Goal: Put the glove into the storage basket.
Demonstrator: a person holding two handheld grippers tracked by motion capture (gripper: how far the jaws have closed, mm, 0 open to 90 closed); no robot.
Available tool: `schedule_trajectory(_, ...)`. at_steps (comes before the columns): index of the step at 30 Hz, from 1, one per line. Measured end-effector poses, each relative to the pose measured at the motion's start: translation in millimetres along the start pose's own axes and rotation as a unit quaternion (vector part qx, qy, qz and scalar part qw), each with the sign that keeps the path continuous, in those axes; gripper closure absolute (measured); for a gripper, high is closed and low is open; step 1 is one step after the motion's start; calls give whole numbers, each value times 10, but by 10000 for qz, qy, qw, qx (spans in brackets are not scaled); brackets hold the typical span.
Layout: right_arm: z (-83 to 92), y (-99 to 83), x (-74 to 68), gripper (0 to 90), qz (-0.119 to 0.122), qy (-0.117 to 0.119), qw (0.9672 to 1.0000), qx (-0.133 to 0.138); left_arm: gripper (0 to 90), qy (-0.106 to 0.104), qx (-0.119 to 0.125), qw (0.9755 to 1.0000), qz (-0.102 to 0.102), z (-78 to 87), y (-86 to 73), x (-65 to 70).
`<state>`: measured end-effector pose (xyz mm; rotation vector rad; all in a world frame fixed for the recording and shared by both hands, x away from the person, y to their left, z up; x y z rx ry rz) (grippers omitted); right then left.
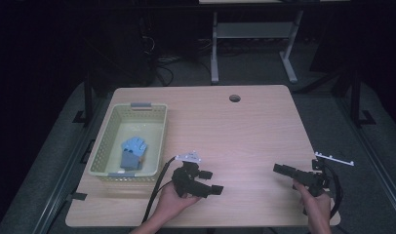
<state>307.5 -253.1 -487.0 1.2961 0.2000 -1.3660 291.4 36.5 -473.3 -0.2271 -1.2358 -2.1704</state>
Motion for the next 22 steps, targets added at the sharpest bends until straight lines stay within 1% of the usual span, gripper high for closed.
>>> schedule_trajectory(4,9,-39,-12,284,1,67,10000,26,217,-61,15,10000,7,28,-51,9)
schedule_trajectory(5,12,-48,-18,283,6,93,9999,37,217,-78,44,9999,49,35,-63,12)
schedule_trajectory(7,15,-64,-33,282,31,173,9998,83,217,-95,92,9999,40,50,-84,15)
schedule_trajectory(8,16,-88,-37,281,68,170,9998,88,217,-88,108,9999,40,66,-108,23)
schedule_trajectory(11,10,-128,-52,278,81,195,9997,94,216,-103,129,9999,29,73,-127,28)
schedule_trajectory(16,11,-208,-80,276,180,224,9995,95,216,-167,216,9996,93,70,-162,35)
schedule_trajectory(17,10,-224,-96,274,196,268,9994,99,216,-167,198,9996,75,64,-169,42)
schedule_trajectory(18,6,-250,-141,270,226,382,9990,94,216,-164,183,9997,17,54,-187,59)
schedule_trajectory(19,6,-250,-141,270,226,382,9990,94,216,-164,183,9997,17,54,-187,59)
schedule_trajectory(20,2,-260,-163,269,236,440,9987,105,216,-148,175,9997,-5,48,-197,69)
schedule_trajectory(22,-16,-286,-222,267,243,654,9975,109,212,-124,186,9997,-6,51,-202,71)
Point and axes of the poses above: each handheld gripper's, and its own axes: z roughly backward along the jaws, y roughly out of its top, x roughly to its right, the point moved 7 cm from there along -z, roughly forward along the jaws, and after that the axes turned 3 degrees about y, right-handed, at the moved point
